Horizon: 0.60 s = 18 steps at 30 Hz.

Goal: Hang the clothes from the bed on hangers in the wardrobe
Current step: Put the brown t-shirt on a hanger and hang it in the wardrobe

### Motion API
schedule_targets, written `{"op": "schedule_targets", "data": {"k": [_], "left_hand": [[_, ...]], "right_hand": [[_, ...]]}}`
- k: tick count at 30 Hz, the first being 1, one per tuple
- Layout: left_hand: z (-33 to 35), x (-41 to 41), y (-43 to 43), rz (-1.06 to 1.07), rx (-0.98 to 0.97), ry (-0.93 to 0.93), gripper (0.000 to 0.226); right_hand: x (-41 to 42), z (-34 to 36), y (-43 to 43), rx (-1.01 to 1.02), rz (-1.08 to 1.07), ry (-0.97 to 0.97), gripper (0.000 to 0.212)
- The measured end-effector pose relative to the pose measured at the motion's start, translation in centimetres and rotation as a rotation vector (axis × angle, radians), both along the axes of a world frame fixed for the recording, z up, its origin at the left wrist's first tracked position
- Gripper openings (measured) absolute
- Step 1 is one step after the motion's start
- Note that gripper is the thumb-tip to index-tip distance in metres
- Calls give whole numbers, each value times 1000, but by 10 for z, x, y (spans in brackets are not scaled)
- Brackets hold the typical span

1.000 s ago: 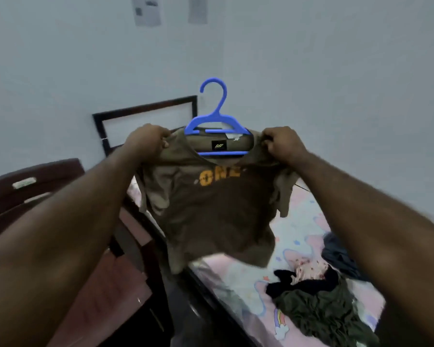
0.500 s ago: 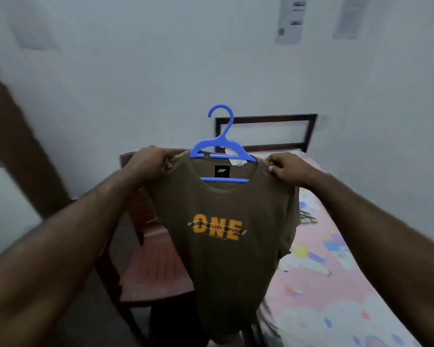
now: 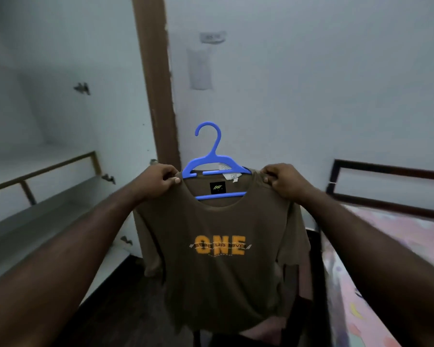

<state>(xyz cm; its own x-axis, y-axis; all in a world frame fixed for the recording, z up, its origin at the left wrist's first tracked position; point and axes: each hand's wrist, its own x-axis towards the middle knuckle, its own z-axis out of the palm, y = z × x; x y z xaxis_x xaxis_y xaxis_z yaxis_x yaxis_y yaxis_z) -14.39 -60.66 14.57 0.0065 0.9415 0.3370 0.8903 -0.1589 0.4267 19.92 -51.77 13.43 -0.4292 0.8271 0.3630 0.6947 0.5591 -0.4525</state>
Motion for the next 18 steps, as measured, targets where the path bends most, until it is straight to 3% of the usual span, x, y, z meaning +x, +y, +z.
{"op": "schedule_targets", "data": {"k": [12,18], "left_hand": [[22,-188,-22,303,199,-64,6],[38,-265,-31,415,344,-71,8]], "right_hand": [[-243,33,42,141,181,-9,23],[-342,53,56,283,229,91,29]]}}
